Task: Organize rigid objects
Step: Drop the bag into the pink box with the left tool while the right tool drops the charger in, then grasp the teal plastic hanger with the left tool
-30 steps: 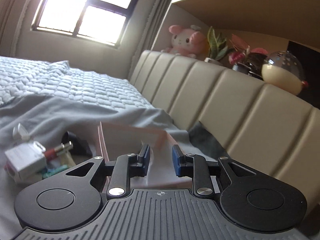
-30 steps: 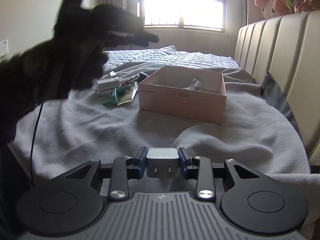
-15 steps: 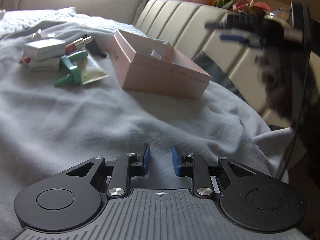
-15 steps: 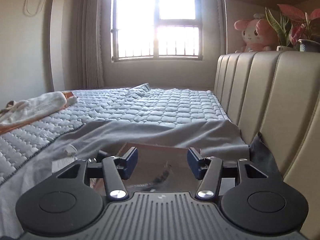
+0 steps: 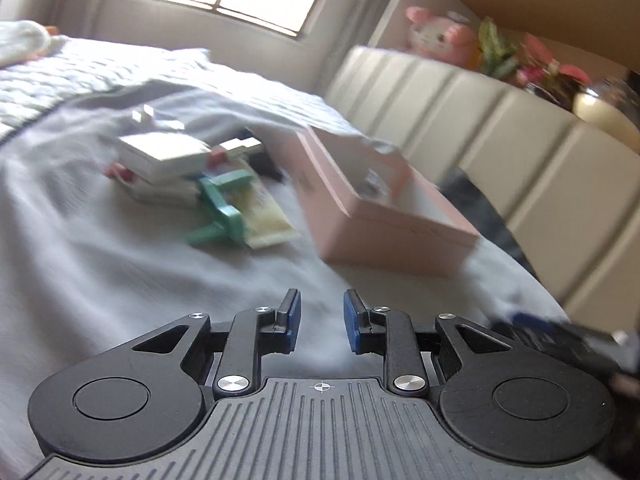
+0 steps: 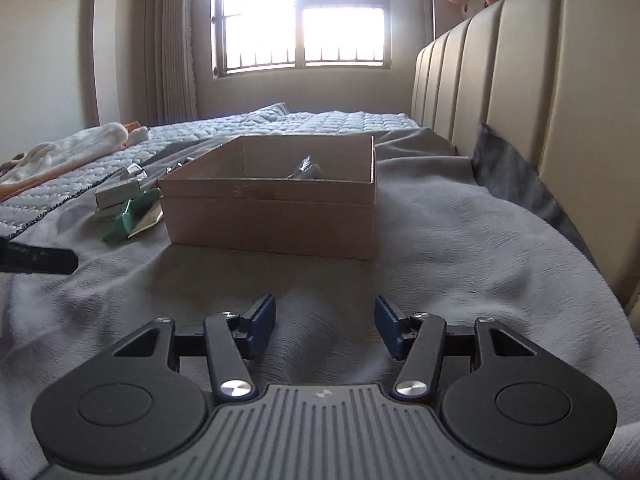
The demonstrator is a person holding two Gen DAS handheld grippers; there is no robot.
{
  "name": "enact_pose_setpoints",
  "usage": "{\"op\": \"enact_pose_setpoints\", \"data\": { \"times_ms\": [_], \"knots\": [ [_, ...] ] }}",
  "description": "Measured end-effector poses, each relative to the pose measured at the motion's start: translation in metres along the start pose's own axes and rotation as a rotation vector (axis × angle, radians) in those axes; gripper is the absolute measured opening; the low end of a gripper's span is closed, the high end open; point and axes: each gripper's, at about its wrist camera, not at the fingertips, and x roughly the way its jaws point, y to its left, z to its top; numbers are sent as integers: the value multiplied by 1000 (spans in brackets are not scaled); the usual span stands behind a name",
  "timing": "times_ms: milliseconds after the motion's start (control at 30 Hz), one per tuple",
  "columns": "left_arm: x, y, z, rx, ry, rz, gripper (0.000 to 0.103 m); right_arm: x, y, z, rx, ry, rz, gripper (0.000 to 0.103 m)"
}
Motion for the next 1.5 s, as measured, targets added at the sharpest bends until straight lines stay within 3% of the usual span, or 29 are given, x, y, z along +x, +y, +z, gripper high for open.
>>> {"op": "enact_pose_setpoints", "data": {
  "times_ms": [100, 233, 300, 467, 600, 700, 733, 833, 967, 1067, 1200, 1300, 1433, 1500],
  "knots": [
    [9, 10, 19, -31, -26, 84, 26, -8, 1, -7, -3, 12, -6, 62],
    [33, 12, 43, -3, -39, 153, 26, -6, 1, -6, -18, 4, -20, 62],
    [49, 12, 56, 11, -46, 226, 26, -8, 1, -6, -23, -8, -22, 62],
    [97, 18, 70, 39, 52, 395, 28, -13, 3, -6, -38, -32, -30, 62],
    [112, 19, 64, 54, 73, 388, 30, -13, 9, -7, -70, -41, -44, 65],
    [113, 17, 54, 91, 56, 356, 31, -5, 13, -3, -103, 7, -43, 67],
    [110, 17, 53, 101, 55, 340, 27, -1, 15, -1, -112, 35, -44, 67],
    [95, 18, 49, 106, 74, 280, 16, 6, 18, 6, -128, 79, -57, 68],
    [60, 23, 39, 196, 52, 286, 15, 8, 32, 14, -200, 107, -105, 68],
    [35, 39, 34, 173, 32, 284, 15, 3, 53, 29, -277, 96, -141, 68],
    [19, 60, 32, 98, 14, 266, 15, -5, 92, 79, -272, 30, -69, 76],
    [11, 63, 33, 105, -11, 264, 15, 14, 129, 134, -209, 66, 44, 81],
    [-6, 79, 37, 72, -41, 231, 15, 82, 178, 203, -100, 167, 153, 81],
    [-11, 93, 36, 29, -46, 218, 15, 127, 203, 222, -98, 207, 146, 81]
  ]
}}
